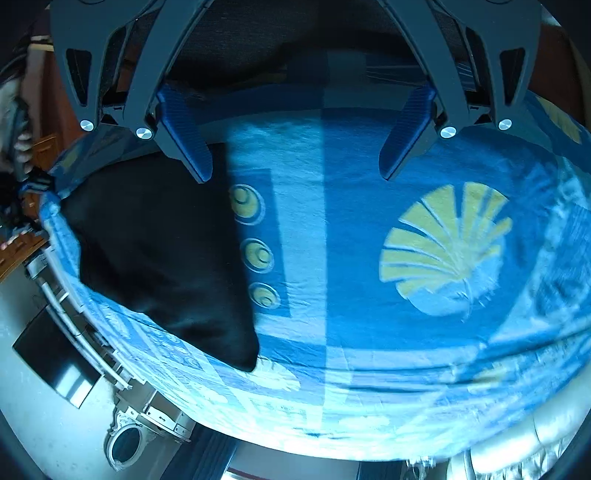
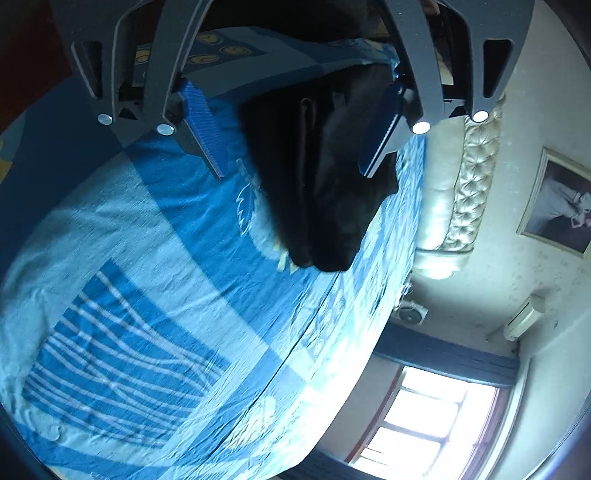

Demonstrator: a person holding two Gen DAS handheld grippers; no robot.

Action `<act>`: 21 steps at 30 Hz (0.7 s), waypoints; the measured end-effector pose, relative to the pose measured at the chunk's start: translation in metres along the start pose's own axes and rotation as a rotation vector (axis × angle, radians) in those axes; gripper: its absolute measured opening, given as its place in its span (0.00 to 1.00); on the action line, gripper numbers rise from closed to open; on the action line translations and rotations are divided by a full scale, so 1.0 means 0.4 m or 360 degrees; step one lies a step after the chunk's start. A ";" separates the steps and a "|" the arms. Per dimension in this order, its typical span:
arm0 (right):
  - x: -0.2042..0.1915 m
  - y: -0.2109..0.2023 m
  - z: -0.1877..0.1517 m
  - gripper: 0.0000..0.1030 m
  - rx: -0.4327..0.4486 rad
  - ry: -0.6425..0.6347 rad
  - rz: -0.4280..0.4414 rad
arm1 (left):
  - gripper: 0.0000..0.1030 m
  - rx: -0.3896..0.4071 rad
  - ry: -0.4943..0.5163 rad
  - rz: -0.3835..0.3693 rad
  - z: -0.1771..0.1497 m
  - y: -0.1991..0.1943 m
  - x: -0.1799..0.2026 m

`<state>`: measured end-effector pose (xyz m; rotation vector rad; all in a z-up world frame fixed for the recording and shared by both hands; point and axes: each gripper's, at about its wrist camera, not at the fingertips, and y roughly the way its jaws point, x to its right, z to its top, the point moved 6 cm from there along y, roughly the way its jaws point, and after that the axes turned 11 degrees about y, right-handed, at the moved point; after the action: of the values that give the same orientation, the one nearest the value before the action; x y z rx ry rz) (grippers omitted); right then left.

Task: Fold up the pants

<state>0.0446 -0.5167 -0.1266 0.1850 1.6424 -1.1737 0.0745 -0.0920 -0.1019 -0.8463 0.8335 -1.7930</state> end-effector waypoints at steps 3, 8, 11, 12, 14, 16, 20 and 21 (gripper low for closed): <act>-0.001 0.028 -0.012 0.72 -0.0063 -0.0008 -0.0014 | 0.89 -0.0029 -0.0062 -0.0123 0.000 0.012 0.013; -0.012 0.067 -0.033 0.72 -0.0157 -0.0003 0.0016 | 0.89 -0.0043 -0.0165 -0.0342 0.028 0.045 0.034; -0.018 0.080 -0.044 0.73 -0.0183 -0.0050 -0.0006 | 0.89 -0.0054 -0.0240 -0.0486 0.049 0.066 0.046; -0.019 0.084 -0.044 0.75 -0.0193 -0.0053 -0.0002 | 0.89 -0.0061 -0.0270 -0.0544 0.057 0.076 0.052; -0.014 0.087 -0.042 0.75 -0.0208 -0.0046 -0.0004 | 0.89 -0.0076 -0.0315 -0.0641 0.069 0.094 0.066; -0.017 0.097 -0.038 0.75 -0.0213 -0.0047 -0.0015 | 0.89 -0.0091 -0.0350 -0.0720 0.079 0.115 0.083; -0.020 0.100 -0.044 0.76 -0.0221 -0.0048 -0.0002 | 0.89 -0.0125 -0.0351 -0.0798 0.088 0.147 0.118; -0.021 0.104 -0.047 0.76 -0.0228 -0.0051 0.0005 | 0.89 -0.0134 -0.0339 -0.0800 0.088 0.153 0.126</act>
<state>0.0621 -0.4778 -0.1454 0.0771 1.6898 -1.0468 0.1163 -0.1644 -0.1248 -1.3676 0.5917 -2.0553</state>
